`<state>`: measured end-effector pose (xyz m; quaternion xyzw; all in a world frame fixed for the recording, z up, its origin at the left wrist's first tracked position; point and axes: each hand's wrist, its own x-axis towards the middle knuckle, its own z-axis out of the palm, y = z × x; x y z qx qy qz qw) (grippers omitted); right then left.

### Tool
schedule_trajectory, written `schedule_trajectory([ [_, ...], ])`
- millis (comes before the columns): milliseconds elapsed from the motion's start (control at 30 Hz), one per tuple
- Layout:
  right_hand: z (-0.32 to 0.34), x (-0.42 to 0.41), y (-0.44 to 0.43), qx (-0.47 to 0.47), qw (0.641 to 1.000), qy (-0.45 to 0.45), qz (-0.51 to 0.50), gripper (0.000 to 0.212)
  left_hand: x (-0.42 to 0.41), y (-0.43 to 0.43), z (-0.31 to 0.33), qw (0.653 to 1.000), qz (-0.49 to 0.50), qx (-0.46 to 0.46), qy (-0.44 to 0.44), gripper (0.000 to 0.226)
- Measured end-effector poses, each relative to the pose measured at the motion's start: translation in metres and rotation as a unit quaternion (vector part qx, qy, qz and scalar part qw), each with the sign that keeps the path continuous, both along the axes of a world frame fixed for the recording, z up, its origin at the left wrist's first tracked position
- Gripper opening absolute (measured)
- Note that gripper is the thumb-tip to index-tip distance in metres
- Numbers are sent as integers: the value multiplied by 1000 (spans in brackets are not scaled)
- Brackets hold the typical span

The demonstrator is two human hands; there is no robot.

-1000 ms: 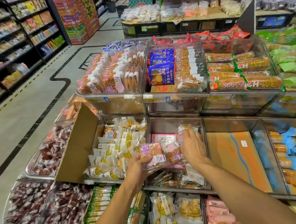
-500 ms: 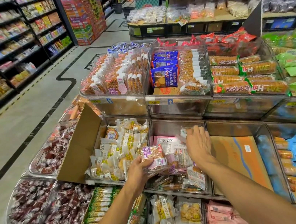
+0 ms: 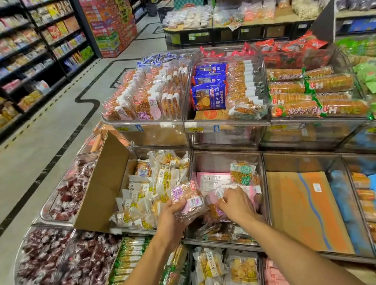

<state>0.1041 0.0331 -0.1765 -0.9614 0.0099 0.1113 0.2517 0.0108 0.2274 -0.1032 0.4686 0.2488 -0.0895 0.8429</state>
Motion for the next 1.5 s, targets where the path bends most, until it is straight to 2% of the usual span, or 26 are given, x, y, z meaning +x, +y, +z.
schedule_trajectory([
  [133,1,-5,14,9,999,28,-33,22,-6,8,3,1000,29,-2,6,18],
  [167,2,-5,17,16,998,44,-42,23,-7,10,3,1000,30,0,7,26],
  [300,6,-11,23,74,993,53,-73,24,-12,14,6,999,43,18,23,83],
  [333,7,-13,25,104,990,41,-88,24,-14,14,11,998,47,21,22,87],
  [467,10,-20,32,235,955,88,-160,59,-21,14,16,998,47,15,26,64],
  [500,8,-21,33,254,945,117,-169,60,-22,13,17,998,47,13,30,65],
  [567,8,-23,33,299,924,160,-177,48,-24,14,15,998,44,13,31,63],
  [667,12,-31,26,384,882,177,-207,19,-28,16,12,999,28,18,25,48],
  [733,20,-34,16,455,841,185,-227,17,-31,18,10,999,34,18,26,42],
  [833,35,-37,-4,593,734,213,-254,17,-33,17,14,999,37,20,18,40],
  [900,40,-40,-18,655,677,232,-243,23,-34,9,19,999,16,33,-3,21],
  [933,41,-42,-23,656,677,241,-230,28,-35,3,24,999,7,36,-10,8],
  [1000,39,-46,-30,625,709,253,-204,45,-33,-2,26,999,-14,39,-20,6],
  [1033,38,-49,-34,610,725,250,-198,60,-32,-3,24,999,-22,38,-26,20],
  [1100,37,-53,-42,589,756,235,-164,81,-28,0,15,997,-17,58,-42,91],
  [1133,25,-49,-49,587,762,228,-150,93,-25,5,3,996,-9,62,-59,117],
  [1167,18,-48,-56,586,765,230,-136,100,-22,11,-13,996,-8,63,-69,127],
  [1200,24,-50,-60,592,762,234,-119,102,-25,9,-11,995,-22,73,-66,124],
  [1233,34,-53,-62,584,767,240,-115,101,-33,-1,10,996,-33,72,-50,111],
  [1300,63,-62,-61,591,755,255,-120,80,-45,-11,37,996,-25,72,-40,70],
  [1333,63,-61,-61,594,756,251,-117,72,-51,-10,42,996,-21,81,-33,61],
  [1367,63,-60,-62,594,759,244,-109,74,-56,-11,46,996,-8,82,-26,69],
  [1433,68,-61,-57,579,774,241,-85,109,-69,-5,49,995,0,93,-23,99],
  [1467,61,-60,-53,581,774,242,-73,120,-77,-1,49,995,4,97,-24,96],
  [1500,64,-66,-46,588,770,239,-63,122,-87,0,52,994,17,105,-17,80],
])
